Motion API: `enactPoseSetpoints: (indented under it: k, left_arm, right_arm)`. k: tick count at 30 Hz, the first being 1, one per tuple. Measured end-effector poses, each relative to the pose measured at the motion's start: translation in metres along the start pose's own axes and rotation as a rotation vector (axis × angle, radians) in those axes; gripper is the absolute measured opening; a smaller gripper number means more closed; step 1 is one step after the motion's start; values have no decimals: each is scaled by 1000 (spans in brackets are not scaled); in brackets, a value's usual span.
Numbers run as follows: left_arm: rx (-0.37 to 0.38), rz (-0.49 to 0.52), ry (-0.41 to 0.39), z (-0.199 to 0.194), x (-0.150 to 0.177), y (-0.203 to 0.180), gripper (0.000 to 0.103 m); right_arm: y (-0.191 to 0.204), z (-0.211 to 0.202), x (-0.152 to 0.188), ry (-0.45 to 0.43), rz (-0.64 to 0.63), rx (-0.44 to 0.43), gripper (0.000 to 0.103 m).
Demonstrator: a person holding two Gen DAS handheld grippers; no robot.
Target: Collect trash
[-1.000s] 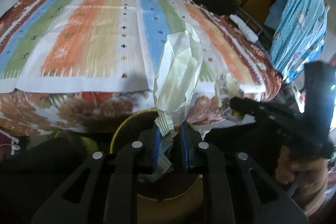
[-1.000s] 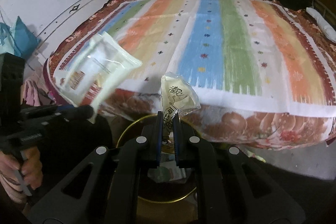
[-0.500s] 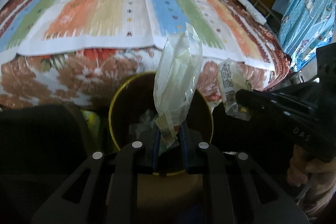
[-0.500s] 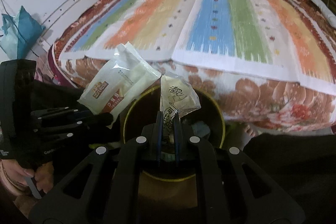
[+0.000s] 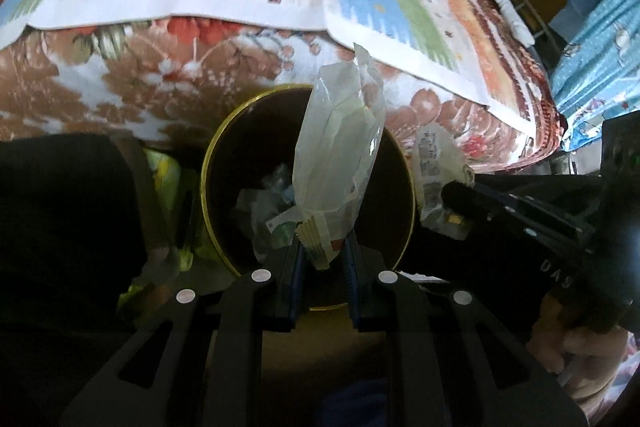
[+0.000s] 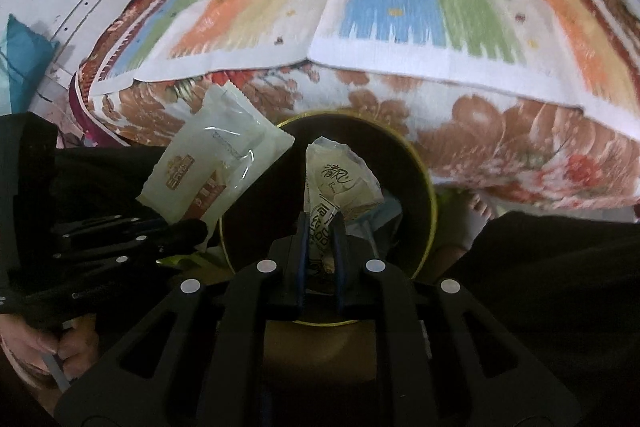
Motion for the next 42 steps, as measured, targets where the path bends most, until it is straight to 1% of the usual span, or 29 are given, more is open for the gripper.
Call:
enactPoseSetpoints:
  k: [5, 8, 9, 10, 11, 12, 13, 15, 17, 21, 24, 26, 28, 29, 31, 33, 35, 36, 38, 39, 40, 42]
  left_arm:
    - [-26, -13, 59, 16, -4, -1, 16]
    - [-24, -61, 98, 26, -7, 5, 17]
    - [-7, -92, 113, 30, -8, 8, 18]
    - [0, -116, 126, 34, -9, 11, 24]
    - [-5, -132, 136, 36, -10, 14, 37]
    - [-9, -141, 137, 38, -11, 16, 43]
    - [-16, -146, 135, 39, -11, 18, 45]
    - [-36, -148, 126, 38, -12, 19, 46]
    - [-43, -149, 110, 35, -13, 20, 46]
    - [-50, -115, 75, 28, -18, 15, 47]
    - [-47, -89, 53, 19, -21, 11, 49]
    - [-60, -70, 33, 11, -23, 9, 55]
    - [-81, -38, 12, 2, -23, 7, 59]
    - [-88, -20, 8, -3, -22, 5, 60]
    - [-105, 29, -5, -11, -20, 0, 62]
    - [-120, 73, -20, -20, -17, -4, 68]
    - [-136, 110, -42, -29, -15, -7, 76]
    - [-141, 125, -61, -36, -13, -8, 78]
    - [-148, 136, -80, -44, -10, -9, 86]
    - [-150, 140, -92, -48, -6, -8, 87]
    - [-144, 138, -97, -51, -4, -7, 90]
    - [-127, 129, -101, -54, 1, -5, 95]
  right_arm:
    - [-6, 16, -5, 55, 60, -38, 13]
    - [-8, 23, -7, 77, 79, -34, 18]
    - [-10, 26, -8, 86, 91, -30, 24]
    - [-12, 29, -9, 93, 106, -27, 28]
    - [-14, 33, -10, 101, 122, -27, 32]
    - [-16, 36, -12, 106, 136, -29, 34]
    - [-19, 37, -13, 105, 153, -31, 35]
    - [-28, 39, -17, 99, 219, -51, 43]
    - [-29, 40, -19, 96, 242, -68, 44]
    - [-22, 39, -21, 94, 213, -89, 45]
    - [-21, 33, -21, 73, 201, -86, 46]
    - [-24, 24, -22, 26, 207, -69, 46]
    - [-23, 11, -24, -28, 184, -37, 49]
    - [-21, 8, -25, -42, 169, -26, 53]
    - [-17, 0, -23, -62, 133, -11, 53]
    - [-14, -9, -20, -81, 102, 6, 54]
    - [-14, -17, -18, -100, 86, 17, 56]
    - [-14, -21, -16, -108, 79, 20, 61]
    - [-11, -31, -11, -118, 55, 22, 68]
    - [-7, -34, -8, -118, 36, 26, 71]
    - [-4, -37, -4, -121, 15, 30, 72]
    - [4, -46, 5, -134, -38, 53, 81]
Point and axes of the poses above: each gripper's, at about its wrist camera, not at the fingertips, and z roughly the way its jaws point, y to its left, x to its underside, the point moved 3 cm from there along z, roughly the way its jaws point, and after that the axes turned 4 degrees about y, right-handed, at the moved point
